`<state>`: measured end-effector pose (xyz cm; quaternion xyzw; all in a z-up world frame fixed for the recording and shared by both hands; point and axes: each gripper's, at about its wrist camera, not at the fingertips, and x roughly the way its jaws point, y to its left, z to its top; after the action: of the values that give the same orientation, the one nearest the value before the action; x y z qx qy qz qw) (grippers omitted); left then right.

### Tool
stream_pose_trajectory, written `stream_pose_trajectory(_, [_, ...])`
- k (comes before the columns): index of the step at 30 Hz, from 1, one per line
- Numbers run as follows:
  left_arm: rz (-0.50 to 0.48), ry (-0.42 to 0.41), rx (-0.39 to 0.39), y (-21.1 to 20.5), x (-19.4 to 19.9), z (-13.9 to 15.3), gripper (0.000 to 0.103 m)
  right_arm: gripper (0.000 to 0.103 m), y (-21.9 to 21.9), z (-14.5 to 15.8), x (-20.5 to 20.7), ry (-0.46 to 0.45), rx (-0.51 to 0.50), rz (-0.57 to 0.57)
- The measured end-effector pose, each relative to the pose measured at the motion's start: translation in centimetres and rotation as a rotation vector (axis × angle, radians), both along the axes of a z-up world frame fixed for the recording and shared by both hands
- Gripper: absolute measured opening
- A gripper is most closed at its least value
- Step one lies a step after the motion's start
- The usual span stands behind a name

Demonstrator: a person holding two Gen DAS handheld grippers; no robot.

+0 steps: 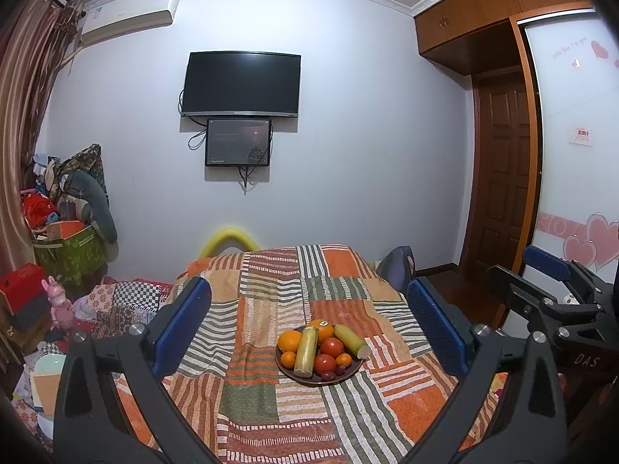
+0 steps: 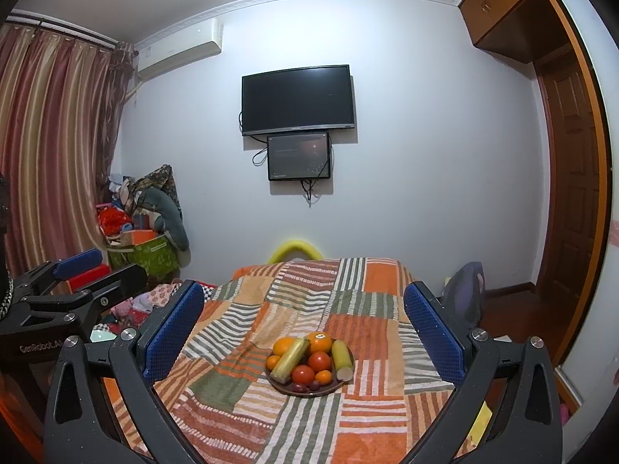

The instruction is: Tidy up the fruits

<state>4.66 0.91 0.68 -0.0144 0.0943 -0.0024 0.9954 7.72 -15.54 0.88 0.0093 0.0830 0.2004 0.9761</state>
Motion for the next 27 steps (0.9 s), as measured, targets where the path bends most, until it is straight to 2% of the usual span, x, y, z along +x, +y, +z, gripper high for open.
stream_pose_trajectory(27, [-0.016, 0.016, -0.005, -0.09, 0.39, -0.21, 0.103, 0.103, -0.21, -0.21, 0.27, 0.010, -0.004, -0.005])
